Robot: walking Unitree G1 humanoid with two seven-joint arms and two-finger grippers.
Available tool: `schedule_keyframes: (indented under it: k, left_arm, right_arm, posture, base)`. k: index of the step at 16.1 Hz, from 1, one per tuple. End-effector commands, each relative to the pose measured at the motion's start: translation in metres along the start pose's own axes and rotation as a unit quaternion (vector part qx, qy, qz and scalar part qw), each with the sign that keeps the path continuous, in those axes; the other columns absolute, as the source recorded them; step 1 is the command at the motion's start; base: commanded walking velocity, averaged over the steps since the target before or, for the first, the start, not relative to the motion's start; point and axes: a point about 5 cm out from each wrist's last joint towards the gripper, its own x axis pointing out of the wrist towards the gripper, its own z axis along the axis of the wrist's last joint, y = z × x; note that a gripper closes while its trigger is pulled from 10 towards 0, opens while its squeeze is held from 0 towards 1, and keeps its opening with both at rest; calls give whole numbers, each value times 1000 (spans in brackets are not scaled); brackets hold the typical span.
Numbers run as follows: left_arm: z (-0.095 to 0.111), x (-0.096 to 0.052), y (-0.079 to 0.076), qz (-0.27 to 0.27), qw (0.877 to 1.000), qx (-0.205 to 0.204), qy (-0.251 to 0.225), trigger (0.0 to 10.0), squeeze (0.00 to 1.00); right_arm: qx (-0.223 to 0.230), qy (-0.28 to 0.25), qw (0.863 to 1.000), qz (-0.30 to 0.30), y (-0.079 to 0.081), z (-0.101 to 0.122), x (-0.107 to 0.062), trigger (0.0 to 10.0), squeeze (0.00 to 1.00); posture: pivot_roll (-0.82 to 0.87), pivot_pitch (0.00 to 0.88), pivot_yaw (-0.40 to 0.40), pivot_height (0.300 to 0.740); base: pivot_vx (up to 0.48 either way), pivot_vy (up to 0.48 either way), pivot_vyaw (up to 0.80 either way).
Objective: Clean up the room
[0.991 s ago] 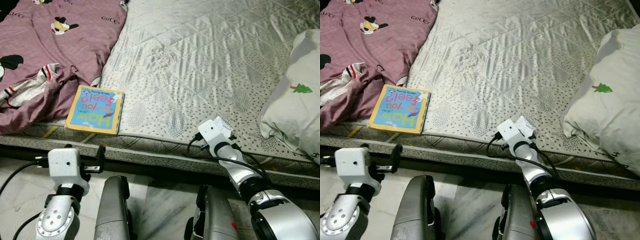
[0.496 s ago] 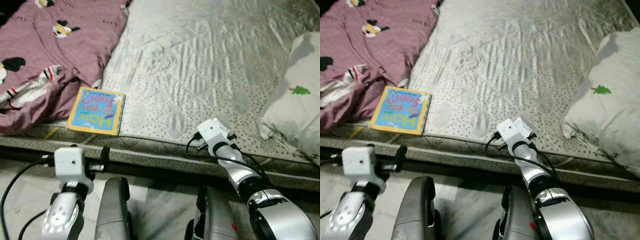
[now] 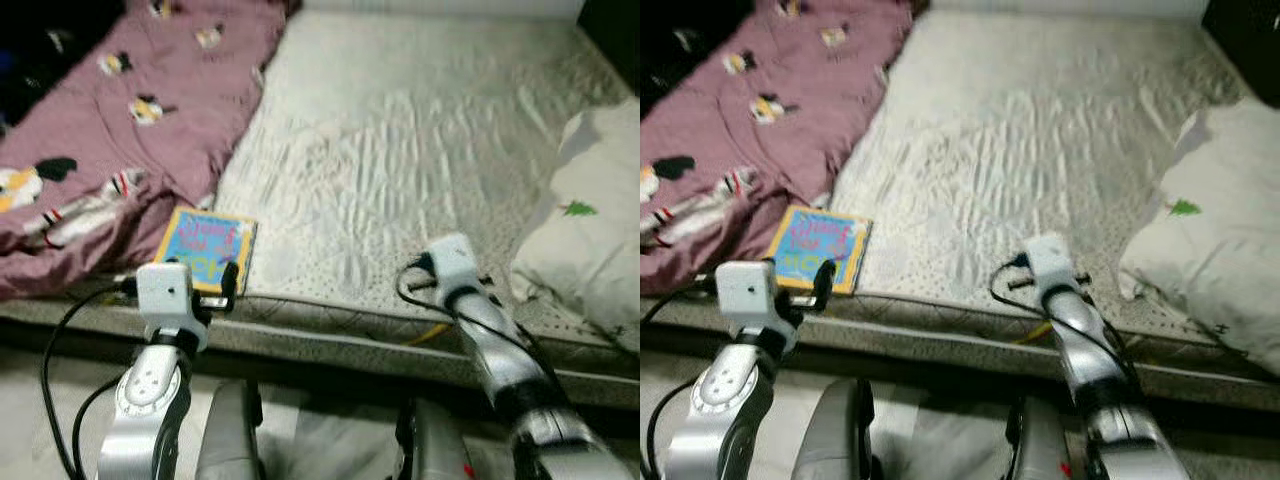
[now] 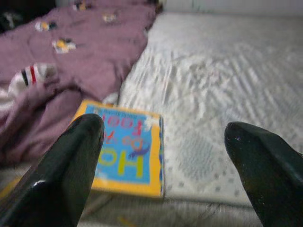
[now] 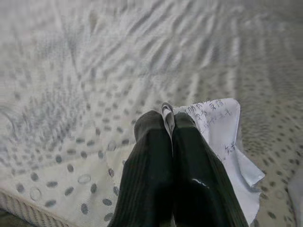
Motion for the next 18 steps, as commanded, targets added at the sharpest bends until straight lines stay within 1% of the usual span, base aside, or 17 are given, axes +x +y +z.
schedule_keyframes:
  k: [1, 2, 3, 4, 5, 6, 7, 8, 9, 10, 11, 13, 15, 17, 18]
  left_arm:
    - [-2, 1, 4, 8, 1000, 2, -2, 10000, 0]
    - [-2, 6, 6, 10, 1000, 0, -6, 10000, 0]
    - [-3, 8, 8, 13, 1000, -2, -8, 10000, 0]
    - [-4, 14, 9, 17, 1000, -3, -13, 10000, 0]
    - [-4, 18, 9, 20, 1000, -3, -17, 10000, 0]
    - [-4, 26, 10, 23, 999, -3, -22, 10000, 0]
    - [-2, 29, 10, 19, 999, -2, -27, 10000, 0]
    - [3, 38, 9, 11, 999, 0, -37, 10000, 0]
    - [6, 42, 11, 9, 999, 1, -43, 10000, 0]
    - [6, 45, 14, 8, 999, 4, -43, 10000, 0]
    - [5, 46, 14, 6, 999, 8, -43, 10000, 0]
    - [8, 51, 11, 1, 998, 14, -56, 10000, 0]
    - [8, 51, 12, 8, 998, 12, -61, 10000, 0]
    - [8, 48, 15, 19, 997, 10, -69, 10000, 0]
    - [5, 46, 17, 25, 997, 11, -70, 10000, 0]
  right_arm:
    - [30, -24, 999, -7, -4, 5, -6, 0, 0]
    - [77, -46, 996, -10, -2, 7, -13, 0, 0]
    - [87, -52, 995, -15, 0, 7, -18, 784, 0]
    - [119, -59, 991, -18, 6, 10, -24, 1608, 0]
    - [127, -67, 990, -14, 10, 14, -26, 4157, 0]
    - [132, -84, 988, -6, 15, 24, -24, 10000, 0]
    - [139, -106, 984, -5, 14, 35, -23, 10000, 0]
    - [145, -137, 980, 0, 12, 51, -19, 10000, 0]
    - [140, -146, 979, 7, 10, 59, -15, 10000, 0]
    - [131, -158, 979, 19, 9, 69, -9, 10000, 0]
    - [127, -163, 978, 22, 8, 75, -7, 10000, 0]
    - [136, -175, 975, 17, 8, 86, -6, 10000, 0]
    - [141, -188, 972, 8, 9, 89, -8, 10000, 0]
    - [157, -196, 968, -24, 11, 84, -13, 10000, 0]
    - [154, -198, 967, -43, 12, 80, -18, 10000, 0]
  posture:
    - [46, 0, 25, 575]
    - [32, 0, 34, 575]
    - [22, 0, 39, 575]
    - [9, 0, 44, 575]
    - [0, 0, 51, 575]
    - [-11, 0, 62, 575]
    - [-14, 0, 72, 575]
    - [-18, 0, 90, 575]
    - [-23, 0, 101, 575]
    - [-31, 0, 114, 580]
    - [-27, 0, 114, 588]
    - [-16, 0, 106, 614]
    - [-1, 0, 92, 631]
    - [9, 0, 72, 650]
    - [12, 0, 54, 660]
  base:
    - [0, 0, 0]
    - [0, 0, 0]
    - [0, 0, 0]
    - [0, 0, 0]
    - [0, 0, 0]
    - [0, 0, 0]
    - [0, 0, 0]
    - [0, 0, 0]
    - [0, 0, 0]
    - [0, 0, 0]
    - [0, 0, -406]
    - [0, 0, -403]
    - [0, 0, -200]
    - [0, 0, 0]
    - [0, 0, 0]
